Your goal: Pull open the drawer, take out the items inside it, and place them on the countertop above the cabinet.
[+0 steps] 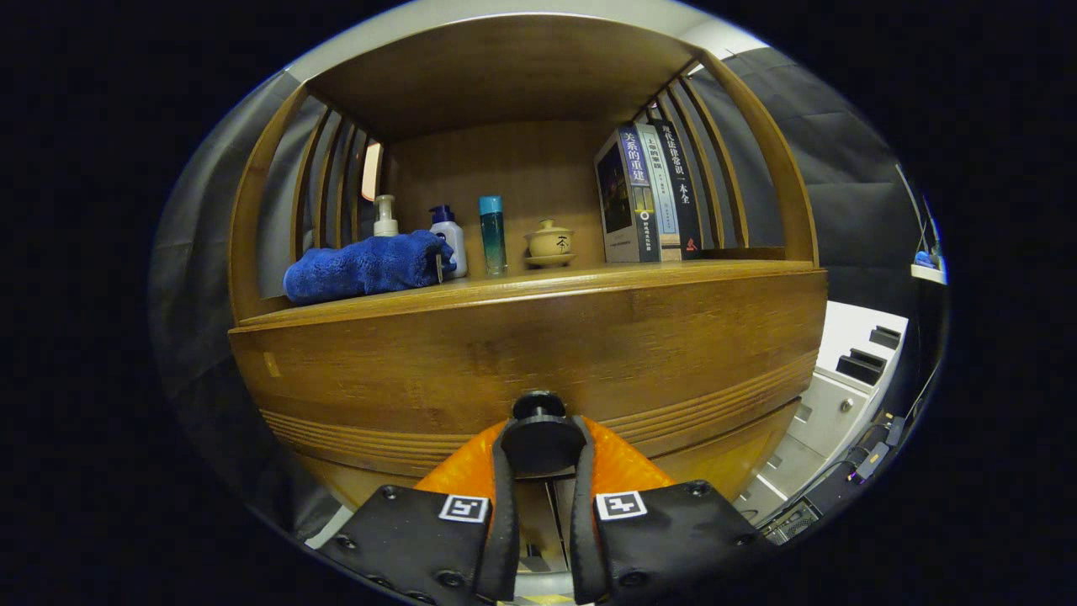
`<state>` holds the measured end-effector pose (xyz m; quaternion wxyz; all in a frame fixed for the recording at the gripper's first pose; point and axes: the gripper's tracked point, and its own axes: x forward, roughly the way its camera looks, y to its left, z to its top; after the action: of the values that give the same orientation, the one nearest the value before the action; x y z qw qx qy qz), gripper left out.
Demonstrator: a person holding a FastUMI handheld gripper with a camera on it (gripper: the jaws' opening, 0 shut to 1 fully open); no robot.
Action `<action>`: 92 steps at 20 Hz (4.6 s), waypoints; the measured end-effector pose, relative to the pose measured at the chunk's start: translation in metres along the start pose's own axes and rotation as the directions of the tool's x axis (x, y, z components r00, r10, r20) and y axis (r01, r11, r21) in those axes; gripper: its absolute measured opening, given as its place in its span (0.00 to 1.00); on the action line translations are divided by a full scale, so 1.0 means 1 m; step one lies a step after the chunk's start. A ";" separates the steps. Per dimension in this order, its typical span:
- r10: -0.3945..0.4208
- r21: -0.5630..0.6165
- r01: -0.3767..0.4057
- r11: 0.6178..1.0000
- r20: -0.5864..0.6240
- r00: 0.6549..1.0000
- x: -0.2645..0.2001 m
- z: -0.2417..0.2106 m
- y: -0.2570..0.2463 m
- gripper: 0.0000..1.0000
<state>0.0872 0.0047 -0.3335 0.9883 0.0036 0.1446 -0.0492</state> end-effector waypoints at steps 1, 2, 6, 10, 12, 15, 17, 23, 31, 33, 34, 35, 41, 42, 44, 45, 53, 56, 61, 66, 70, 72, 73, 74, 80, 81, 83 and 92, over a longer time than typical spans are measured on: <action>-0.001 -0.005 0.001 1.000 0.001 1.000 -0.003 -0.001 -0.001 0.33; -0.001 -0.009 0.001 1.000 0.002 1.000 -0.008 -0.002 -0.002 0.33; 0.011 -0.007 -0.011 1.000 0.005 1.000 -0.029 -0.004 -0.004 0.33; 0.010 -0.024 -0.010 1.000 -0.003 1.000 -0.044 -0.006 -0.005 0.33; 0.012 -0.028 -0.012 1.000 -0.006 1.000 -0.051 -0.006 -0.006 0.33; 0.023 -0.043 -0.023 0.999 -0.012 1.000 -0.062 -0.008 -0.006 0.33; 0.021 -0.045 -0.022 0.999 -0.019 1.000 -0.068 -0.009 -0.007 0.33; 0.008 -0.021 -0.008 1.000 -0.028 1.000 -0.091 -0.011 -0.007 0.33; 0.005 -0.024 -0.006 1.000 -0.032 0.999 -0.131 -0.020 -0.008 0.32; -0.003 -0.033 0.001 0.999 -0.037 0.999 -0.137 -0.023 -0.007 0.33; -0.007 -0.035 0.005 0.999 -0.039 0.999 -0.141 -0.024 -0.008 0.33; -0.007 -0.031 0.006 1.000 -0.038 0.999 -0.144 -0.024 -0.007 0.33; -0.013 -0.024 0.012 1.000 -0.039 0.999 -0.154 -0.026 -0.004 0.33; -0.014 -0.021 0.013 1.000 -0.040 0.999 -0.155 -0.027 -0.004 0.33; -0.013 -0.021 0.012 1.000 -0.039 0.999 -0.157 -0.027 -0.004 0.33; -0.014 -0.026 0.013 1.000 -0.039 0.999 -0.159 -0.028 -0.004 0.33; -0.017 -0.032 0.016 0.999 -0.026 1.000 -0.175 -0.032 -0.005 0.33; -0.016 -0.034 0.015 0.999 -0.026 1.000 -0.181 -0.035 -0.005 0.33; -0.015 -0.045 0.014 0.999 -0.025 1.000 -0.196 -0.040 -0.004 0.32; -0.064 0.015 0.064 0.998 -0.030 0.998 -0.225 -0.061 -0.025 0.14; -0.091 -0.046 0.093 0.995 0.039 0.995 -0.242 -0.034 -0.026 0.08; -0.096 -0.036 0.098 0.995 0.057 0.994 -0.240 -0.013 -0.026 0.08; -0.102 -0.025 0.103 0.994 0.065 0.993 -0.239 -0.002 -0.026 0.08; -0.107 -0.013 0.108 0.994 0.075 0.991 -0.240 0.011 -0.026 0.08; -0.100 0.073 0.093 0.993 0.109 0.989 -0.220 0.092 -0.024 0.11; -0.097 0.077 0.089 0.993 0.110 0.989 -0.216 0.104 -0.023 0.13; -0.088 0.082 0.080 0.993 0.101 0.991 -0.206 0.122 -0.020 0.19; -0.020 -0.028 0.017 0.999 -0.106 0.994 -0.139 0.156 0.008 0.81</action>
<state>0.0004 0.0229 -0.1440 0.9786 -0.0085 0.1979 -0.0559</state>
